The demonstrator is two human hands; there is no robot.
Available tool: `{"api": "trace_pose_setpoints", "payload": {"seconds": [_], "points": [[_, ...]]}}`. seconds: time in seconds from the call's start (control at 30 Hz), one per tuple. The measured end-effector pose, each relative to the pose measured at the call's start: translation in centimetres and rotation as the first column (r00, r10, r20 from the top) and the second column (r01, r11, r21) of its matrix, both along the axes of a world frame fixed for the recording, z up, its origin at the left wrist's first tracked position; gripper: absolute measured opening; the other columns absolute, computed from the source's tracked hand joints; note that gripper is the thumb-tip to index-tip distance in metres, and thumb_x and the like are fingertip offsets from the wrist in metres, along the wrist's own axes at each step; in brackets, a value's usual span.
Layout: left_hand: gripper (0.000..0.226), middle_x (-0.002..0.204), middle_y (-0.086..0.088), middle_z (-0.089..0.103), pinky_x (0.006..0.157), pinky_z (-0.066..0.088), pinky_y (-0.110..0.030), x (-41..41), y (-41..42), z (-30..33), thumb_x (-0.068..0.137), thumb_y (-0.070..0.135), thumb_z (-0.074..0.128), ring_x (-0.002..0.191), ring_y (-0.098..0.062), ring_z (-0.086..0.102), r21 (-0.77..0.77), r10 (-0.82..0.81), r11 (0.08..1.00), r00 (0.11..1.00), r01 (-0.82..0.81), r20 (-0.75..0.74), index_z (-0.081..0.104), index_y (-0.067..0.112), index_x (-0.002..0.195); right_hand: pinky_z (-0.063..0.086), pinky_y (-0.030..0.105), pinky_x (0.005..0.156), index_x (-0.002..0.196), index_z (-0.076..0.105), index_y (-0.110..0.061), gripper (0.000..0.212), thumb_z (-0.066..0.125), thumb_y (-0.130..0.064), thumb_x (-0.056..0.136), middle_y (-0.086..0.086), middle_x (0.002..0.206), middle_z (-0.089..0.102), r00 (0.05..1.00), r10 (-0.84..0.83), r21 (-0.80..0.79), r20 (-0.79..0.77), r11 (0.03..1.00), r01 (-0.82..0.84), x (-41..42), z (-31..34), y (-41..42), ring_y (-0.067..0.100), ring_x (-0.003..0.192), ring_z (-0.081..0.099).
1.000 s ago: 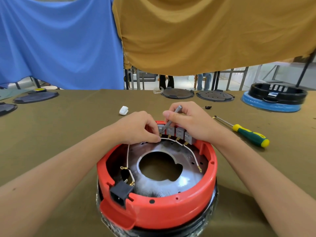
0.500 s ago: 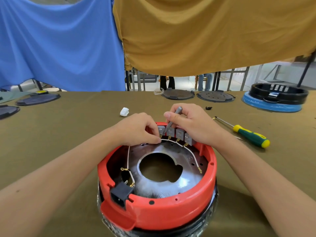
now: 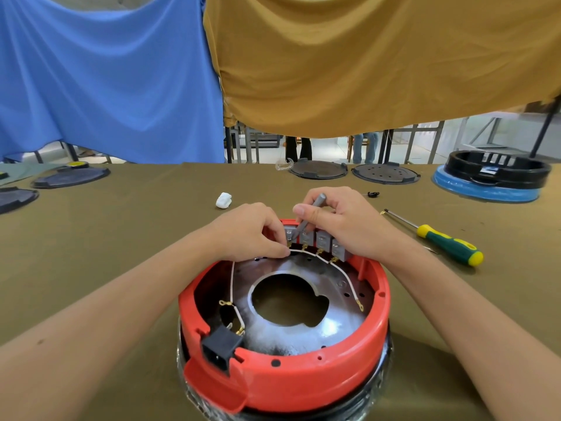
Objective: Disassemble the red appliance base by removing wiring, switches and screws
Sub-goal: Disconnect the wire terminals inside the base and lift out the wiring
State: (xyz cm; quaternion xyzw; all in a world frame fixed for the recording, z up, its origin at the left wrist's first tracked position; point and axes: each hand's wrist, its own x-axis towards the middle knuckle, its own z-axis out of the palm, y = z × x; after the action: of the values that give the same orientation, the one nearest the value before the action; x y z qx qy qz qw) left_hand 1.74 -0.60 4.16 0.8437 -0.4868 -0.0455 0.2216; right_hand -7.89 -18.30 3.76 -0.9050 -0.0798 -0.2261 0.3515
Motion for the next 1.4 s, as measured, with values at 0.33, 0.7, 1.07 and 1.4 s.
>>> {"api": "trace_pose_setpoints", "payload": {"seconds": [0.33, 0.7, 1.07, 1.4], "points": [[0.009, 0.089, 0.006, 0.070, 0.075, 0.046, -0.020, 0.0, 0.0, 0.0, 0.083, 0.026, 0.075, 0.083, -0.007, 0.063, -0.003, -0.004, 1.000, 1.000, 0.004, -0.003, 0.078, 0.024, 0.074, 0.051, 0.033, 0.076, 0.081, 0.068, -0.009, 0.030, 0.060, -0.032, 0.098, 0.005, 0.076, 0.072, 1.000, 0.027, 0.121, -0.015, 0.992, -0.025, 0.5, -0.2, -0.3, 0.014, 0.071, 0.067], [0.010, 0.087, 0.005, 0.070, 0.075, 0.048, -0.022, -0.1, 0.0, 0.1, 0.083, 0.025, 0.076, 0.081, -0.008, 0.064, -0.008, -0.009, 1.000, 1.000, 0.009, -0.013, 0.077, 0.024, 0.073, 0.050, 0.025, 0.073, 0.081, 0.068, -0.009, 0.033, 0.057, -0.034, 0.100, -0.002, 0.066, 0.067, 0.999, 0.016, 0.177, -0.028, 0.984, -0.011, 0.8, -0.4, -0.4, 0.006, 0.064, 0.063], [0.007, 0.093, 0.007, 0.065, 0.079, 0.047, -0.023, -0.1, 0.1, 0.1, 0.082, 0.027, 0.077, 0.083, -0.002, 0.060, -0.002, 0.011, 1.000, 1.000, -0.011, -0.001, 0.078, 0.026, 0.075, 0.050, 0.027, 0.071, 0.080, 0.068, -0.012, 0.028, 0.062, -0.034, 0.097, 0.000, 0.073, 0.073, 1.000, 0.005, 0.049, -0.003, 0.999, -0.004, 0.2, 0.0, 0.1, 0.008, 0.068, 0.067], [0.010, 0.091, 0.006, 0.068, 0.076, 0.046, -0.021, -0.3, 0.1, 0.2, 0.082, 0.026, 0.076, 0.084, -0.005, 0.062, -0.001, -0.003, 1.000, 1.000, 0.003, -0.016, 0.077, 0.024, 0.073, 0.053, 0.042, 0.080, 0.075, 0.067, -0.017, 0.035, 0.056, -0.040, 0.099, 0.001, 0.068, 0.069, 0.998, -0.037, 0.124, -0.060, 0.991, 0.044, 1.2, 0.2, 0.1, 0.020, 0.072, 0.067]]}}
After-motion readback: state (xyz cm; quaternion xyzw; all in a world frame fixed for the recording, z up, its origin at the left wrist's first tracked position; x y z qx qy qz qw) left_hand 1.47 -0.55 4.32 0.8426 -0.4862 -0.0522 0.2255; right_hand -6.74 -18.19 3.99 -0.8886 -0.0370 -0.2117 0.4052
